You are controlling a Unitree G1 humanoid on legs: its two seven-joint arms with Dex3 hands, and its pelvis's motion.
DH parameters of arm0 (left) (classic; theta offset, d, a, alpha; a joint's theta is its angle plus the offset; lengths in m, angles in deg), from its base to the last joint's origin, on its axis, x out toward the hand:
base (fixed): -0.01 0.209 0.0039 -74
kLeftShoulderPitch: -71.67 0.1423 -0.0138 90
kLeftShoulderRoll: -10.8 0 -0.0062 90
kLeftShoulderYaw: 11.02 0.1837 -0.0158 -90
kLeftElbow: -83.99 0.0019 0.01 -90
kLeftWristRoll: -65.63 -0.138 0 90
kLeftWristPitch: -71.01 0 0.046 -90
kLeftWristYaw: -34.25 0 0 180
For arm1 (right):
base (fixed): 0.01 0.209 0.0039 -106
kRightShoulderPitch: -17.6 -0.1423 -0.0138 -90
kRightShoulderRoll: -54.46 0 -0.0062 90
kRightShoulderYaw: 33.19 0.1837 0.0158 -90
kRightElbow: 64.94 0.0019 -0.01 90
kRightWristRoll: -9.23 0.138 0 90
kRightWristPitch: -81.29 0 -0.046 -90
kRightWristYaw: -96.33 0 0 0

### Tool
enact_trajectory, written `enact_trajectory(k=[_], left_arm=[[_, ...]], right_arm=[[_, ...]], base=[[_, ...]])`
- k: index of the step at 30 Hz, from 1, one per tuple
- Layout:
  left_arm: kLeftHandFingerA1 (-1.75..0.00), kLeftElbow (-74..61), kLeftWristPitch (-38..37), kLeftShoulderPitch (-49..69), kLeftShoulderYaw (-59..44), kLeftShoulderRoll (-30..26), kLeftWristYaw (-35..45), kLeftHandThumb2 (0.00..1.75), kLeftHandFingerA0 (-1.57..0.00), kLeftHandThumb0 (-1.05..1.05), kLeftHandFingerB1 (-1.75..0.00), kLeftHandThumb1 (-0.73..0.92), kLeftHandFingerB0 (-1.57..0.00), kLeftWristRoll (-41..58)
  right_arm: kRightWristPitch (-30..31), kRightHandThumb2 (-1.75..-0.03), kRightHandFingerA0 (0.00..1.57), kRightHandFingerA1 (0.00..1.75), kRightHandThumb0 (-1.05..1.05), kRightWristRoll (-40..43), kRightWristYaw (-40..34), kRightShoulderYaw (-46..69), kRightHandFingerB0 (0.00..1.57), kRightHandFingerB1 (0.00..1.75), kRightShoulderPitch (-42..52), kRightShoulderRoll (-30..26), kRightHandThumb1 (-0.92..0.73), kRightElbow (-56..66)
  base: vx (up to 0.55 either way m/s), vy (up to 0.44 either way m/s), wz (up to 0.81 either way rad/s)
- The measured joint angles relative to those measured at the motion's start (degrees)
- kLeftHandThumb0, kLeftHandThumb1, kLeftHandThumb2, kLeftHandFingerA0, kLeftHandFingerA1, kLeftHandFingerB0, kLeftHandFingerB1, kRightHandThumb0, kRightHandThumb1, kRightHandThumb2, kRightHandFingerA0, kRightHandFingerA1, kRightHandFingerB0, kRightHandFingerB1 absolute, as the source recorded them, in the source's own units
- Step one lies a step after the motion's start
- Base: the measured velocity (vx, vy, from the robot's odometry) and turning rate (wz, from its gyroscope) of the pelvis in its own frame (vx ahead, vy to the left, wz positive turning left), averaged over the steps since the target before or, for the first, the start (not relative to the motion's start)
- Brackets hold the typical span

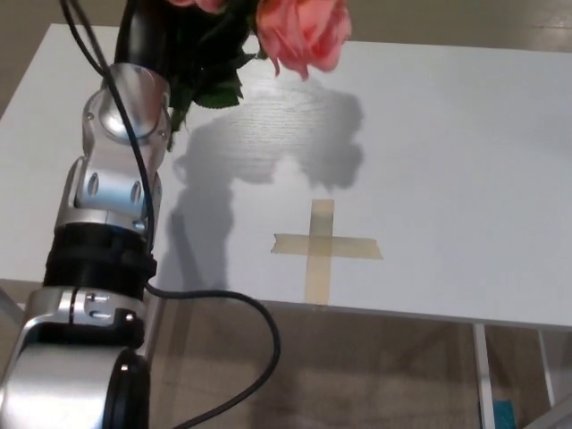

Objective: Use the left hand to pick up the rose and passes it to a human.

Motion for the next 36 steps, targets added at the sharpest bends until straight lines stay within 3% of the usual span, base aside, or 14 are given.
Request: enact_trajectory(k=[12, 36], left_arm=[[-1.38, -3.0, 6.7, -0.5, -1.3, 0.6, 4.4, 0.74, -1.00, -0.17, -1.03, 0.78, -0.79, 7.6], [-1.34, -3.5, 7.1, 1.5, 0.8, 0.7, 5.8, 0.74, -0.99, -0.16, -1.01, 0.78, -0.82, 10.1]], right_arm=[[0.1, -0.60, 0.68, 0.45, -0.25, 0.1, 0.3, 0.4, 0.52, 0.39, -0.2, 0.0, -0.68, 0.0], [0.2, -0.60, 0.68, 0.45, -0.24, 0.0, 1.2, -0.3, 0.52, 0.39, -0.2, 0.0, -0.68, 0.0]], base=[[0.00, 0.000, 0.00], [0.00, 0.000, 0.00]])
